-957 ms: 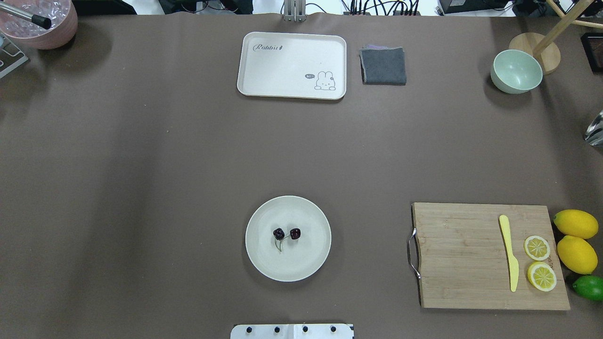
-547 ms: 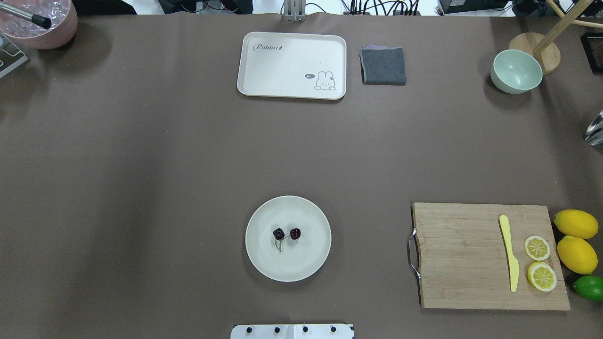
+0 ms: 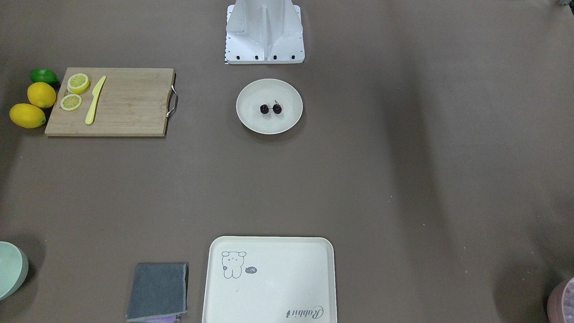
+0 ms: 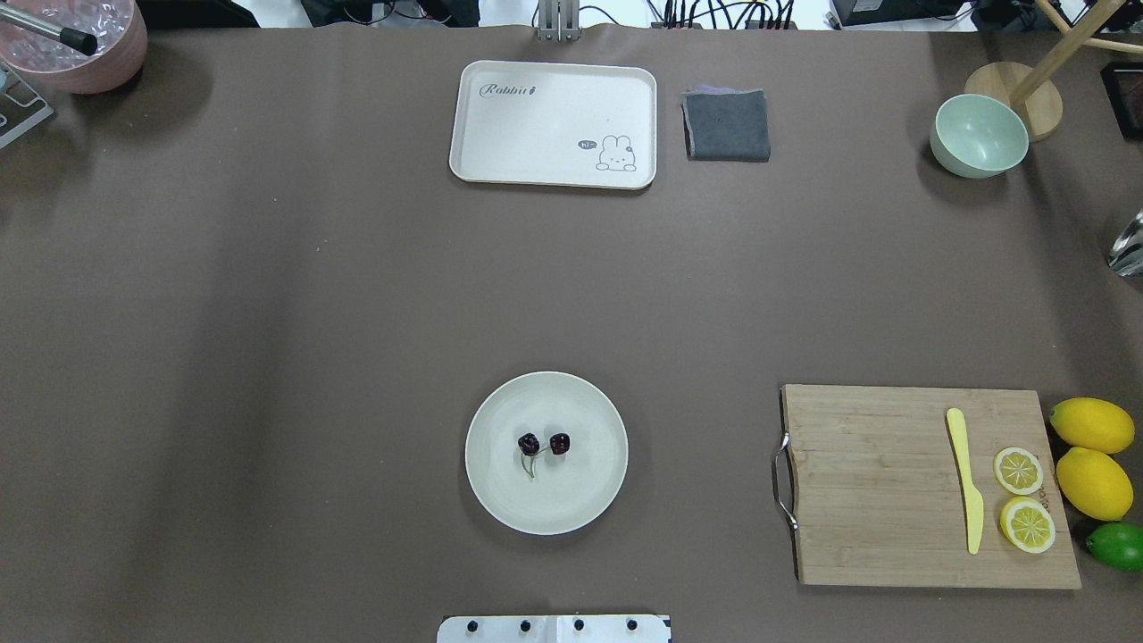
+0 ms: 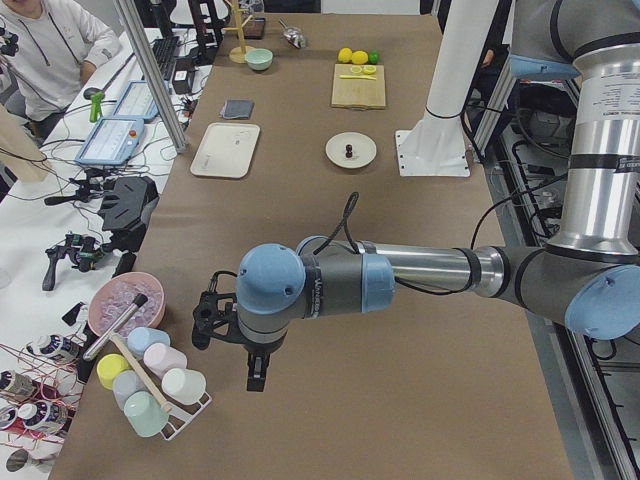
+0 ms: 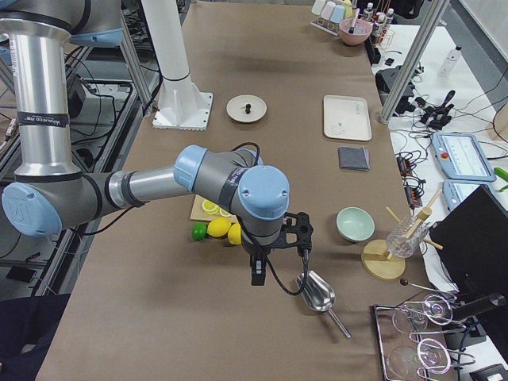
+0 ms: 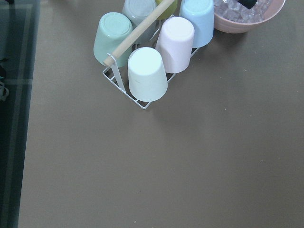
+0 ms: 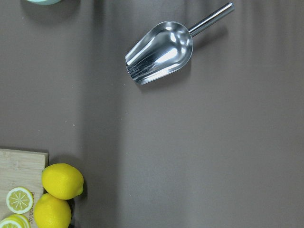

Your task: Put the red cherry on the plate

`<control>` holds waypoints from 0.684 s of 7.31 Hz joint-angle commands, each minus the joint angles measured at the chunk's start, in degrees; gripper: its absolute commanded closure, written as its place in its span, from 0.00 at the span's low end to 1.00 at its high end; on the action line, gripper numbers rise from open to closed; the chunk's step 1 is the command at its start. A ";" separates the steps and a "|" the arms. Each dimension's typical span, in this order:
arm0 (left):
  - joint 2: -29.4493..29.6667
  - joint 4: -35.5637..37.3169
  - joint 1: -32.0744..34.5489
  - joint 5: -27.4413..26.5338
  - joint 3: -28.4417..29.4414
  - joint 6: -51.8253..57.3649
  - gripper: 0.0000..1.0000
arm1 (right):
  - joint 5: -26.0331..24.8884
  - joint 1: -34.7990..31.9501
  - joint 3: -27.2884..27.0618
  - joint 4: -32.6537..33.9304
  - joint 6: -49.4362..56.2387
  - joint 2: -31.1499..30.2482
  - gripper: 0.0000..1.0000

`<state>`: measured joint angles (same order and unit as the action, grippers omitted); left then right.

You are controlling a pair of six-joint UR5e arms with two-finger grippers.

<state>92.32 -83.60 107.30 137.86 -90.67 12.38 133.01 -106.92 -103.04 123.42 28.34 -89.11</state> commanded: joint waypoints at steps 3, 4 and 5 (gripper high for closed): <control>1.36 -0.42 -5.86 -0.40 6.19 0.19 0.02 | 0.06 5.22 5.64 -6.06 -4.24 -0.37 0.00; 1.63 -0.86 -6.14 -0.40 8.12 0.27 0.02 | 0.06 6.36 7.48 -8.34 -5.30 -0.54 0.00; 0.85 -2.08 -5.97 -0.49 8.93 0.54 0.02 | 0.06 7.85 8.81 -10.02 -7.14 -0.54 0.00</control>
<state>93.53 -84.57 101.60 137.44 -83.37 12.68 133.07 -100.81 -96.15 115.83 23.24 -89.57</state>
